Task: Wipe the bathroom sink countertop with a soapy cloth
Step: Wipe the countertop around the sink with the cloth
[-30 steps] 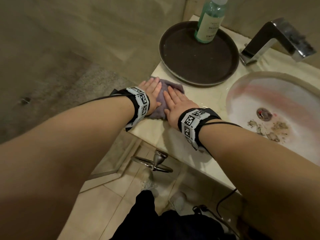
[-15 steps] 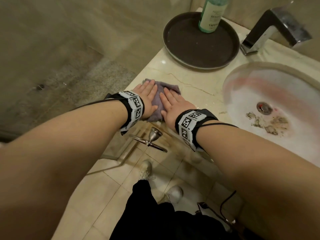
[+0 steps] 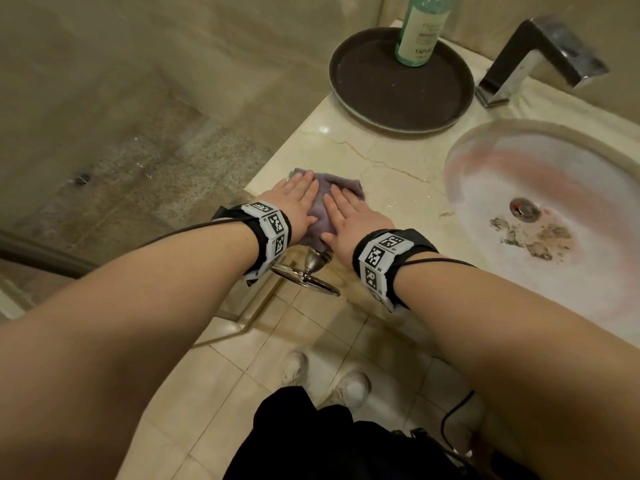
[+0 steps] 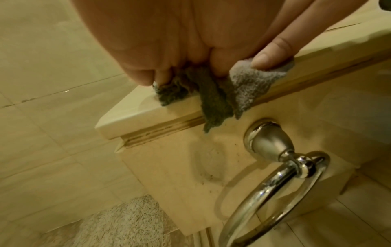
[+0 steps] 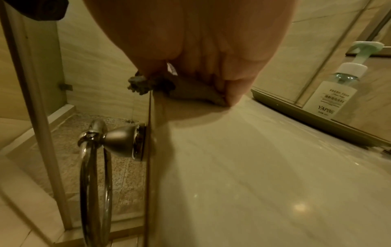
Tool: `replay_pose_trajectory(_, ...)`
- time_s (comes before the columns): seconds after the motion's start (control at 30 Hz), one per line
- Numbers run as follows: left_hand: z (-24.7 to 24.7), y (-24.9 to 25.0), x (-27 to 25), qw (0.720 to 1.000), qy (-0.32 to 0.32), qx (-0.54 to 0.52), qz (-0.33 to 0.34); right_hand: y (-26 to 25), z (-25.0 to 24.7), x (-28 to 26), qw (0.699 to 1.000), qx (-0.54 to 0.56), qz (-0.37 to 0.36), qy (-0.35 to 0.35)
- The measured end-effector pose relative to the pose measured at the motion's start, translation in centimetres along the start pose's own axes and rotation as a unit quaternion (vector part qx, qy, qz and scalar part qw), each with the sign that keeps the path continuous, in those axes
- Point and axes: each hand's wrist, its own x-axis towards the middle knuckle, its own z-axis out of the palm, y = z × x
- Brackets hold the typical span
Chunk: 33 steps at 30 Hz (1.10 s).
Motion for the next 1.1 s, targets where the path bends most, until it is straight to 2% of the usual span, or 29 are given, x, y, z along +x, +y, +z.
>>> replay_pose_trajectory(0.47,-0.4,-7.3,0.7,0.999,-0.031,-0.019,-0.039,-5.8,-2.9,5.4,1.000,0.004,-0.001,-0.008)
replay_pose_trajectory(0.6,-2.6,-7.4,0.7,0.997,-0.048,-0.048,-0.026,-5.7,-4.7,5.7,0.999,0.045,0.005,-0.029)
replay_pose_trajectory(0.67,-4.5,-7.0,0.4,0.998,-0.028,-0.048,-0.005,-4.8,-6.2,4.8,0.996,0.086,0.015,-0.024)
replay_pose_trajectory(0.83,-10.2,-3.4,-0.6,0.998,0.026,-0.022,0.060,-0.1,-10.2,0.5,0.992,0.105,0.057,0.035)
replay_pose_trajectory(0.9,-12.4,-0.8,-0.3,0.994,0.053,-0.049,0.080,2.6,-11.5,-1.7,0.990,0.100,0.082,0.050)
replay_pose_trajectory(1.1,-17.7,11.0,1.1,0.977,0.082,-0.069,0.184,13.3,-12.4,-10.1,0.974,0.121,0.183,0.055)
